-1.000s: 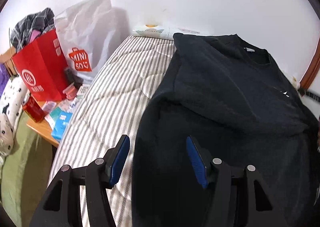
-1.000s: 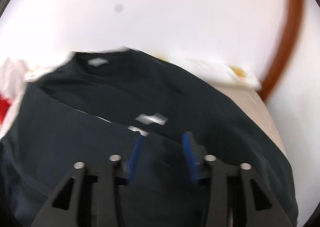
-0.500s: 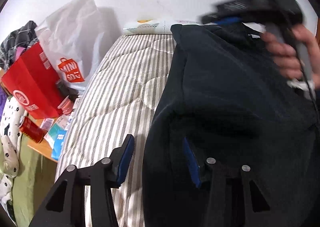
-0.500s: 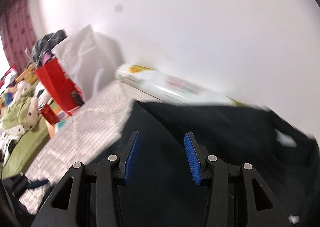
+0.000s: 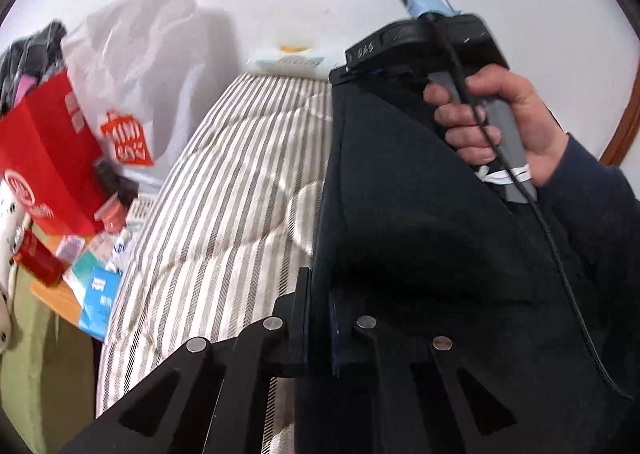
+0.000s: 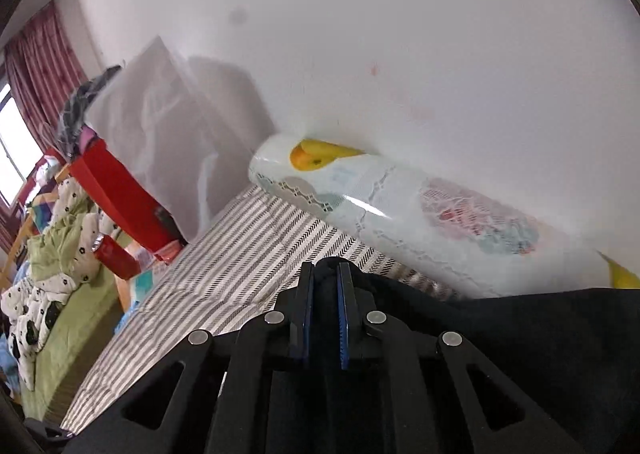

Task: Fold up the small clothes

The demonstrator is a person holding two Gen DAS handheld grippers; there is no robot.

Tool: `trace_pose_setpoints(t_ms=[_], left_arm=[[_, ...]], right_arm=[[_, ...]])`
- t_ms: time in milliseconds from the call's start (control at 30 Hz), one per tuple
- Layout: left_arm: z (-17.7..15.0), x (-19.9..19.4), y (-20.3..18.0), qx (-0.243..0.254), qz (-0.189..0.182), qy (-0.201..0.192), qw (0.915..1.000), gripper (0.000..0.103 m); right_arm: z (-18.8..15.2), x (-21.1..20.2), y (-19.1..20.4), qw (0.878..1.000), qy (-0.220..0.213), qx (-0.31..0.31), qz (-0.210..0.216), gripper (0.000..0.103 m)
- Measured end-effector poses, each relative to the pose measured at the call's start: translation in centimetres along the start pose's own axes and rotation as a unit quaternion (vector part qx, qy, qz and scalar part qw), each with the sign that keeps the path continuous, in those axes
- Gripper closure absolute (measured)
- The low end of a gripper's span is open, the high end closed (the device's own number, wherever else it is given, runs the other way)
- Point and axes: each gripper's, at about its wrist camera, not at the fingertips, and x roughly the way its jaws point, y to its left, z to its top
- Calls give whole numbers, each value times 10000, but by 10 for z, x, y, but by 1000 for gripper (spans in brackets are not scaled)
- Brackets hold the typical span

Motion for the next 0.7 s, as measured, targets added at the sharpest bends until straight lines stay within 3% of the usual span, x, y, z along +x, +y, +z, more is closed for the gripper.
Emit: trace_pose_setpoints(t_ms=[67, 167, 200, 233, 267, 400, 467, 500, 700], left_arm=[[0, 1, 1, -69, -26, 11, 10000, 95], [0, 0, -2, -33, 51, 38, 10000, 92], [0, -1, -3, -30, 84, 60, 9999, 92], [0, -2, -3, -43, 106, 87, 9999, 90], [0, -4, -3, -74, 115, 121, 9998, 87], [-4, -20, -2, -202, -44, 34, 9998, 76], [-4, -29, -5, -241, -122, -105, 9996, 45], [-3, -33, -8, -228, -118, -182, 9995, 41], [19, -25, -23, -29, -57, -368, 9993, 41]], right_arm=[[-3, 18, 6, 9996, 166, -87, -224, 93], [-5, 10, 11, 9994, 27, -141, -327, 88], [-5, 4, 10, 9995, -9, -63, -316, 81], [-6, -6, 8, 9995, -46, 31, -299, 71], [-8, -17, 5, 9994, -102, 83, -329, 66], [-32, -79, -12, 9973, -348, 123, -634, 62], [-54, -115, -28, 9945, -371, 199, -954, 60], [-65, -132, -36, 9929, -380, 203, -1109, 56], [-167, -222, -110, 9632, -134, 503, -2636, 40]])
